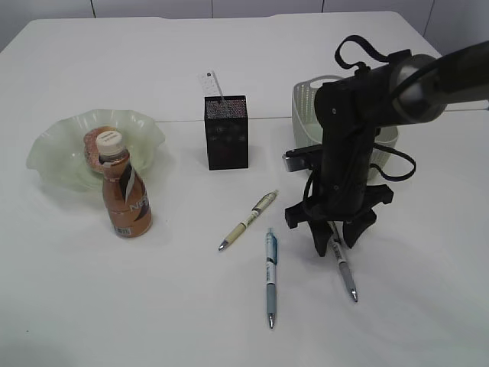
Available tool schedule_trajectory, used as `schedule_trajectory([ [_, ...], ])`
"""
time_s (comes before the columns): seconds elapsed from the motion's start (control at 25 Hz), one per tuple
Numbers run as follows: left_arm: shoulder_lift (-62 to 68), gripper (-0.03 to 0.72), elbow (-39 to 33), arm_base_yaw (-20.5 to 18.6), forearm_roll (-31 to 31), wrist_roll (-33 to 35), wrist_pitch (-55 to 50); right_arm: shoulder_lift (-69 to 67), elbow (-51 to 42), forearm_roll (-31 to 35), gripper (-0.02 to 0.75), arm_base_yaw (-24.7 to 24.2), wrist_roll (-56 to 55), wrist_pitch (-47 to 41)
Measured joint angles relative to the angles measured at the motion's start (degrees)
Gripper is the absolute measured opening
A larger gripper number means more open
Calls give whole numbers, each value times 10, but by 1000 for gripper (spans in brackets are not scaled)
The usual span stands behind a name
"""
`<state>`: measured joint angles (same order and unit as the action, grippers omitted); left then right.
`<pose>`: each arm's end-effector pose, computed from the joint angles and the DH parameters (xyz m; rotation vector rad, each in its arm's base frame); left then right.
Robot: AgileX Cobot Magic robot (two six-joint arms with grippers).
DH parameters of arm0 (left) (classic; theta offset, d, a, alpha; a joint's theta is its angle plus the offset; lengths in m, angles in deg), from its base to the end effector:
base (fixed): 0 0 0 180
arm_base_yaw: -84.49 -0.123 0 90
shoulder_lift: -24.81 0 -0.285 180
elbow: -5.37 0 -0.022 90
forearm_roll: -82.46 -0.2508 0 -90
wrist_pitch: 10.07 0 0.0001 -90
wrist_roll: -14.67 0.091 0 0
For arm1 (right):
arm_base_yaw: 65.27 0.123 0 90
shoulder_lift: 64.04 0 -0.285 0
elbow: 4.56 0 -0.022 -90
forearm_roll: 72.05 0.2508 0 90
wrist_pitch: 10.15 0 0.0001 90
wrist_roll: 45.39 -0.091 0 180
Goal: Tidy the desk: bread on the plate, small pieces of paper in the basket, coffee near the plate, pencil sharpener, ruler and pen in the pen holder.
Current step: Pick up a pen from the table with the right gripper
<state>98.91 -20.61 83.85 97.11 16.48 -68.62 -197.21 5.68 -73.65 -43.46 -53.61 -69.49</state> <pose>0.2064 -0.0173 0.2926 -0.0993 2.7457 -0.3246 0.3850 0.1517 0.1221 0.3906 -3.0844 0.0516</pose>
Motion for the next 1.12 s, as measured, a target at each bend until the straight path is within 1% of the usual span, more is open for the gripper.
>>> schedule_trajectory([
  [0.28, 0, 432, 0, 0, 0, 0, -1, -3, 0, 5, 298, 0, 0, 4],
  [0.52, 0, 432, 0, 0, 0, 0, -1, -3, 0, 6, 183, 0, 0, 6],
  [0.6, 0, 432, 0, 0, 0, 0, -1, -3, 0, 9, 131, 0, 4, 6],
  [0.68, 0, 433, 0, 0, 0, 0, -1, -3, 0, 12, 100, 0, 8, 7],
  [0.96, 0, 432, 0, 0, 0, 0, -1, -3, 0, 26, 82, 0, 33, 7],
  [1.12, 0, 432, 0, 0, 0, 0, -2, 2, 0, 64, 81, 0, 65, 7],
])
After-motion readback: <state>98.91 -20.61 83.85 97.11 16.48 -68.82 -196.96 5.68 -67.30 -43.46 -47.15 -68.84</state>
